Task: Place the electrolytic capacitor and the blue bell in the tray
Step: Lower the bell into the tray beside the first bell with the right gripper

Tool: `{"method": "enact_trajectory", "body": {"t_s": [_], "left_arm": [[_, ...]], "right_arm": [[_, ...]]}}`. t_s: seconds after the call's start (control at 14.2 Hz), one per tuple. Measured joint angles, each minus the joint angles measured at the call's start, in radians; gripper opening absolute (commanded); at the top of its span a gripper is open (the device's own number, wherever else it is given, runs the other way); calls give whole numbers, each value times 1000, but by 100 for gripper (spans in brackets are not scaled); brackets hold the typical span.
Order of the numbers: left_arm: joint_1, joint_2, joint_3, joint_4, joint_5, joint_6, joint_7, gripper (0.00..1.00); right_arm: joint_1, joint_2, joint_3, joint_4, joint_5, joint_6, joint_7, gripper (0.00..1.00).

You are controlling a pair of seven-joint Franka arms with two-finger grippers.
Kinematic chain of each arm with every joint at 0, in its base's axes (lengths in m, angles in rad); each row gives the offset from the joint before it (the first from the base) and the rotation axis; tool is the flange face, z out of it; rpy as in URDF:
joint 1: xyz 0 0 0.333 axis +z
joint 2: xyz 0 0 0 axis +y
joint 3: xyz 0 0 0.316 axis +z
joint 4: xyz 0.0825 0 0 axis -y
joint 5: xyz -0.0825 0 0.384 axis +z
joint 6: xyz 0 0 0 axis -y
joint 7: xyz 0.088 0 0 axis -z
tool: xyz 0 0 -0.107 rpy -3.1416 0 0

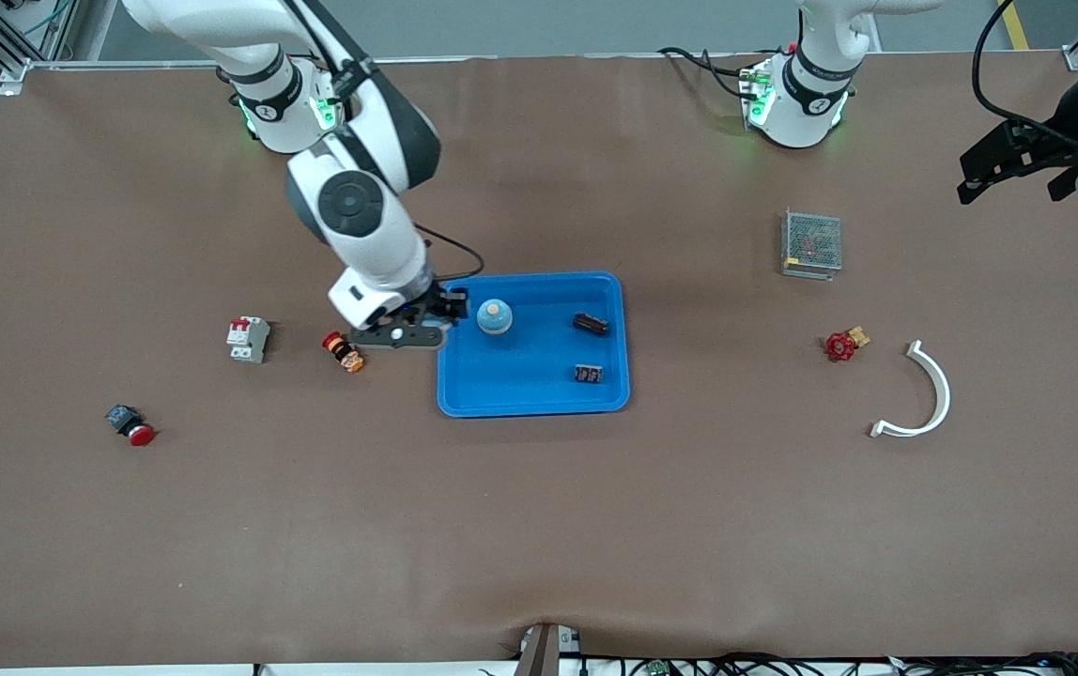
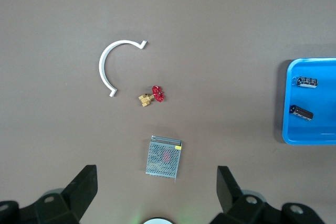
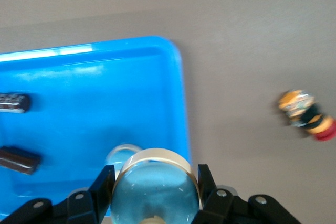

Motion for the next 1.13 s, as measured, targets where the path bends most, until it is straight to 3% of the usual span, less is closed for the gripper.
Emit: {"method": "enact_trajectory", "body": {"t_s": [0.28,0.63,1.13], "left_arm": [[0,4,0,0,0,5,0,100],[0,4,0,0,0,8,0,100],[1,4,2,0,0,8,0,100]], "right_arm": [[39,132,-7,109,-10,51,80,48],[51,257,-11,167,-95,147,148,48],[57,319,-13,174,-132,202,164,49]]}}
